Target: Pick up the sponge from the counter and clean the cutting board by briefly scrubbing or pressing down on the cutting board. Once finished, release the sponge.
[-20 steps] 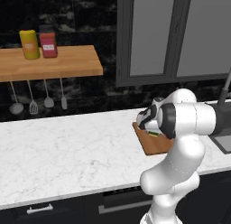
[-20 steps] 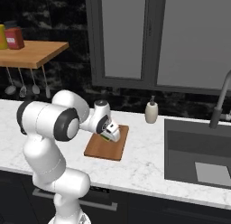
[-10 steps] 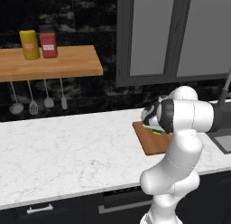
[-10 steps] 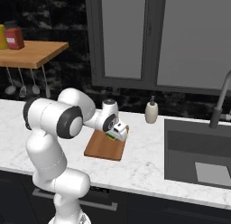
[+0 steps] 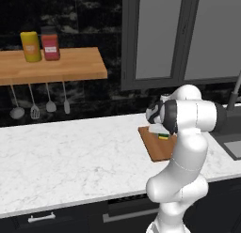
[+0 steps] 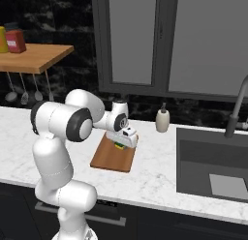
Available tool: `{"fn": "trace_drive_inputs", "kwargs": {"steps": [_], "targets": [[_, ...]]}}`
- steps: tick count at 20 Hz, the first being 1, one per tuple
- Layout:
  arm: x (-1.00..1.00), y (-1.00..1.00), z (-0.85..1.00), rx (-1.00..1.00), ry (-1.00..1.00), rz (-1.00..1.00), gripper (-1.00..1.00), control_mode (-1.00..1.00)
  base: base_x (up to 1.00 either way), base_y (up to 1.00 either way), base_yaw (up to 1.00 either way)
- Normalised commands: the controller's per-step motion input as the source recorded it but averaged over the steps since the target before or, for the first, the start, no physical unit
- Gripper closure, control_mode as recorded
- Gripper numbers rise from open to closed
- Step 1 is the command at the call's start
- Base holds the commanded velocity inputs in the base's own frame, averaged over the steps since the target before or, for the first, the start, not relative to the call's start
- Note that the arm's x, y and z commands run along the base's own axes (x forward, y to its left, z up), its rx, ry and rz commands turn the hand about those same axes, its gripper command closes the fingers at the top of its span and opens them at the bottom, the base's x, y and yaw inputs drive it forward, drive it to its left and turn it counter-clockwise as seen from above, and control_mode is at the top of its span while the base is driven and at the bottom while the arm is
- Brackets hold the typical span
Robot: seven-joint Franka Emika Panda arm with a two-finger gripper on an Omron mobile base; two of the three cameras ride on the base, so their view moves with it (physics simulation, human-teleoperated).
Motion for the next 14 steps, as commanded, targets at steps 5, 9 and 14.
{"fn": "trace_drive_inputs", "kwargs": {"steps": [5,9,14], "targets": [[-1.0,0.01,-0.5,0.0,0.2,0.0,1.0,-1.0,0.0,0.0,0.0],[-1.0,0.07,-0.61,0.0,0.05,0.0,1.0,-1.0,0.0,0.0,0.0],[-1.0,0.11,-0.54,0.0,0.01,0.0,1.0,-1.0,0.0,0.0,0.0]]}}
